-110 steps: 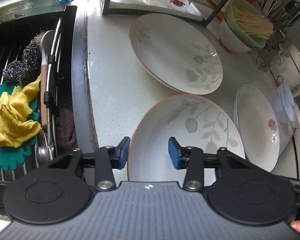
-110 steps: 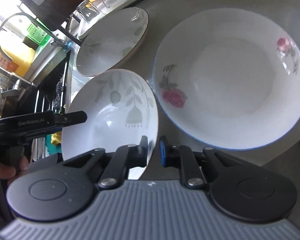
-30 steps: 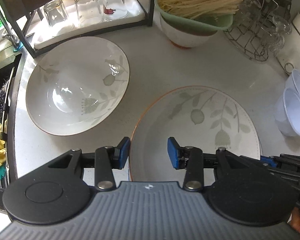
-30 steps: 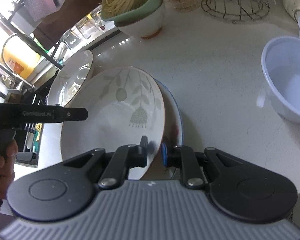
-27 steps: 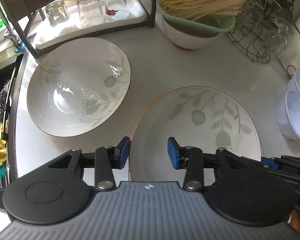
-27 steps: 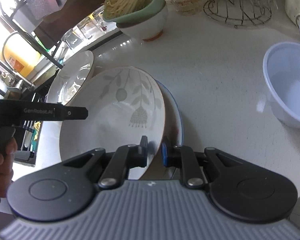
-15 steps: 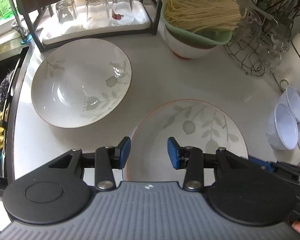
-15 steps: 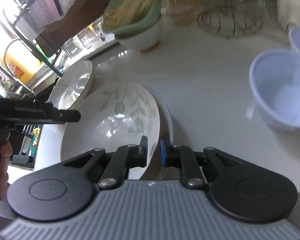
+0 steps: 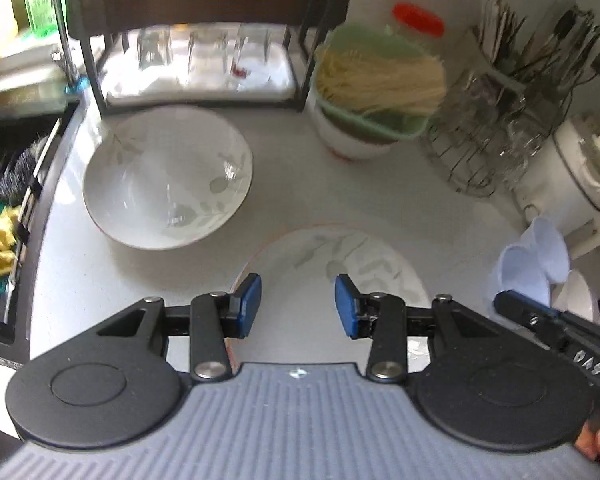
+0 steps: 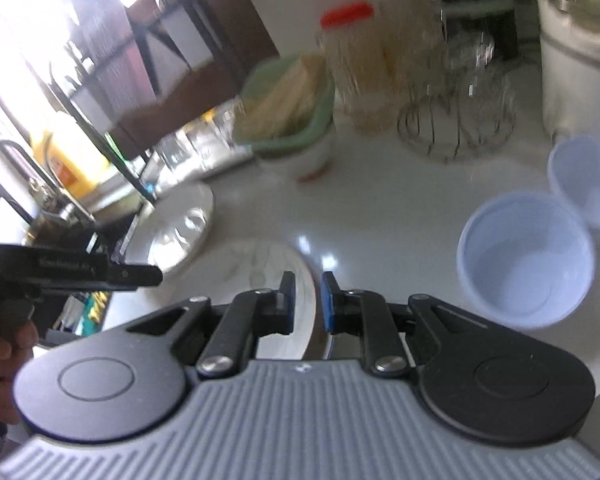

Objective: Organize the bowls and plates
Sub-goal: 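Open the right gripper and lift it off the stacked plates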

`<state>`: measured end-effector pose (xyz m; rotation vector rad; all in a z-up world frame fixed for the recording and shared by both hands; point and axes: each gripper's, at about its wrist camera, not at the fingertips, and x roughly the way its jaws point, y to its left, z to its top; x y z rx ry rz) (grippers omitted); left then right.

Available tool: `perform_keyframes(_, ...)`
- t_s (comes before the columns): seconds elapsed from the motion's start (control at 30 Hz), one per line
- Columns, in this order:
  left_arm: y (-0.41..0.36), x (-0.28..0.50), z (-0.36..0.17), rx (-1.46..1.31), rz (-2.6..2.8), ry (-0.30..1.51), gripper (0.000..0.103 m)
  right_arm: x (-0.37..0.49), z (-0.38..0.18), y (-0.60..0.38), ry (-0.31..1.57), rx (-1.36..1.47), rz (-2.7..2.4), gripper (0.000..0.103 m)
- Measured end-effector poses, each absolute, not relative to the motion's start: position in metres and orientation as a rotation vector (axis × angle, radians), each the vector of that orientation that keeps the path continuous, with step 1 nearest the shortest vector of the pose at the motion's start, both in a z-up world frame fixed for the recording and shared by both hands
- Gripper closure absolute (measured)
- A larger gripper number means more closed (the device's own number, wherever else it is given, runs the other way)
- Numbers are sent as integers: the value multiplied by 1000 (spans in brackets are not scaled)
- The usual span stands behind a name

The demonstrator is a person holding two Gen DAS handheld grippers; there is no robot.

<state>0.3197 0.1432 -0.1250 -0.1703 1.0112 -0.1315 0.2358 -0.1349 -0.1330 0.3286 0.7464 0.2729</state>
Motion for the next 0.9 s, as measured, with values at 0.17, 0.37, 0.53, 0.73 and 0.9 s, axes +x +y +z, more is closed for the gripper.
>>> perform_keyframes(0.17,134,302,-96,-208,-140,938,57,221,-96,-147,664,285,294,86)
perform_keyframes(0.37,118,275,-71,-204,-146,873,57,196,-63,-151,582,231,311,86)
perform_keyframes(0.53,111,250,-55,-200,-153,833,57,175,-47,-153,532,213,318,86)
perform_keyframes(0.73,104,230,-50,-215,-165,824,57,148,-34,-157,490,208,319,86)
perform_keyframes(0.9,92,209,-46,-179,-194,803,57,130,-28,-158,479,208,325,86)
